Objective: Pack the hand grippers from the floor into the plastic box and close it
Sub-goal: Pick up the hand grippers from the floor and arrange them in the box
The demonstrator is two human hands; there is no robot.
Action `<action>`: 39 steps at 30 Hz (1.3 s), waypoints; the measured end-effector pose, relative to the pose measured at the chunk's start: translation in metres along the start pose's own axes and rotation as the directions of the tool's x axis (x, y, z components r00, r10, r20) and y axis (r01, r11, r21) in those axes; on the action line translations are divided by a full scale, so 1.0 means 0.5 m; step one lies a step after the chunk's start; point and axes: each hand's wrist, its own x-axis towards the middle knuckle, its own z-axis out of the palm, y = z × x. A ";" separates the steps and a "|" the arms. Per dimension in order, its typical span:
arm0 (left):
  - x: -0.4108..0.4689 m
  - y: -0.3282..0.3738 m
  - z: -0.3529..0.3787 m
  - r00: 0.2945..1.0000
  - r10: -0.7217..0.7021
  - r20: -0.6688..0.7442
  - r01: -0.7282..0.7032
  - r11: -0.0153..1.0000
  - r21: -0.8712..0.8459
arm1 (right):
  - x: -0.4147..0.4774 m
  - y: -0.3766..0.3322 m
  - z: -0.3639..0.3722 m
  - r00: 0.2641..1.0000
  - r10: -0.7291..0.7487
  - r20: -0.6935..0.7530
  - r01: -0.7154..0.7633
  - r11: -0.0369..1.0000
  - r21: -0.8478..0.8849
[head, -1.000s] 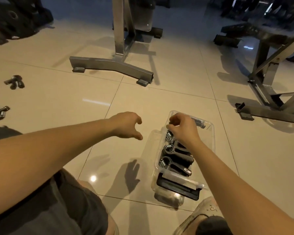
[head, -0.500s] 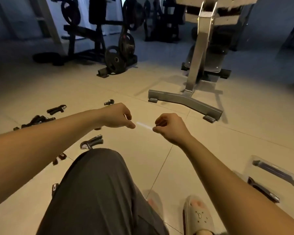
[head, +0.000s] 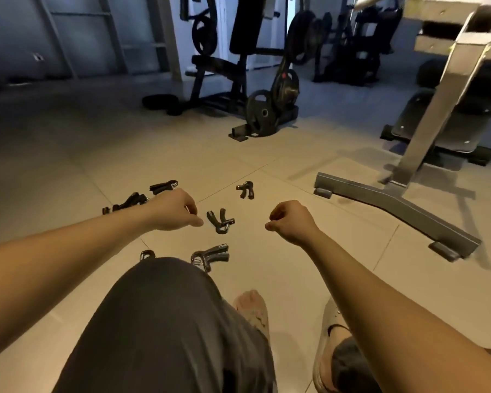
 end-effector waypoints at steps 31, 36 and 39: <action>0.856 -0.267 0.403 0.854 -0.455 0.252 0.512 0.821 -0.252 | 0.951 0.256 0.345 0.969 0.147 0.199 -0.121 0.983 -0.140; 0.939 -0.263 0.469 0.800 -0.556 0.226 0.592 0.792 -0.148 | 1.046 0.287 0.422 0.959 0.138 0.248 -0.084 0.973 -0.217; 0.968 -0.257 0.504 0.770 -0.604 0.204 0.625 0.778 -0.056 | 1.096 0.308 0.465 0.956 0.153 0.252 -0.093 0.968 -0.234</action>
